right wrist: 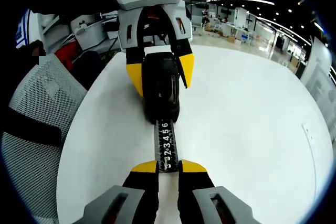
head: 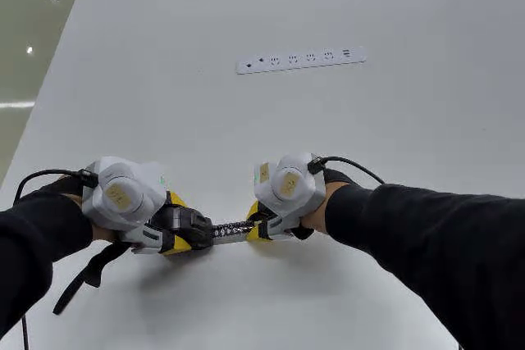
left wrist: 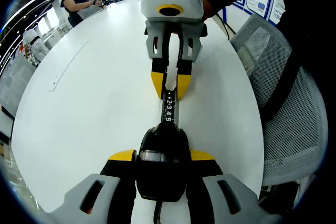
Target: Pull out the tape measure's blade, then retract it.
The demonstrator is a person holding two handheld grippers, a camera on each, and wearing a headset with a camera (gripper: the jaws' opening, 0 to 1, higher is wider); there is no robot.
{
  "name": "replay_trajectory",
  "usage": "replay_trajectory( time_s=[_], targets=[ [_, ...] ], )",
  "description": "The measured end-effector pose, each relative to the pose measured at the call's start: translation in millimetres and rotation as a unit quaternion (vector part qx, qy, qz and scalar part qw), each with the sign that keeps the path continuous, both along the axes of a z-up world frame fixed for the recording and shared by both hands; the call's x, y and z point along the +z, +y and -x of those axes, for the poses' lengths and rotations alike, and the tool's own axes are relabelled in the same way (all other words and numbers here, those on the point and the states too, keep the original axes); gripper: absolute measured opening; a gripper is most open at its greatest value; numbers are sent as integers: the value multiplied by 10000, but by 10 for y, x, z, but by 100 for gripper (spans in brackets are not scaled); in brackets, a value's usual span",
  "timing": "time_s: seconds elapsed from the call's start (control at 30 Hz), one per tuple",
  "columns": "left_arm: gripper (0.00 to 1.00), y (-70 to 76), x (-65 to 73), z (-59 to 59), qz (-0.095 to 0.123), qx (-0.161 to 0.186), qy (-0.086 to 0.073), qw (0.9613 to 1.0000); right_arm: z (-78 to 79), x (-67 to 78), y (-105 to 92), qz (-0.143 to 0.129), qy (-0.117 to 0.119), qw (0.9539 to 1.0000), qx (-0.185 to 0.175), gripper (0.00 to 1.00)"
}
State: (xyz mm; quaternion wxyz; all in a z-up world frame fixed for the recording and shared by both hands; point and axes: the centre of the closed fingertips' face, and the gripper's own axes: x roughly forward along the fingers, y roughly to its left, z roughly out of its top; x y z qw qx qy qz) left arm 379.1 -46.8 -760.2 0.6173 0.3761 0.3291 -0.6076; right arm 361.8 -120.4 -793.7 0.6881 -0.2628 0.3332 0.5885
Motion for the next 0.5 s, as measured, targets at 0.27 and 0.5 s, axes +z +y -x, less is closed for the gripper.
replay_trajectory(
  time_s=[0.27, 0.5],
  targets=[
    [31, 2, -3, -1, -3, 4, -5, 10000, 6, -5, -24, 3, -1, 10000, -11, 8],
    [31, 4, -5, -1, -13, 7, -14, 10000, 9, -4, -39, -2, -6, 10000, -34, 8]
  ],
)
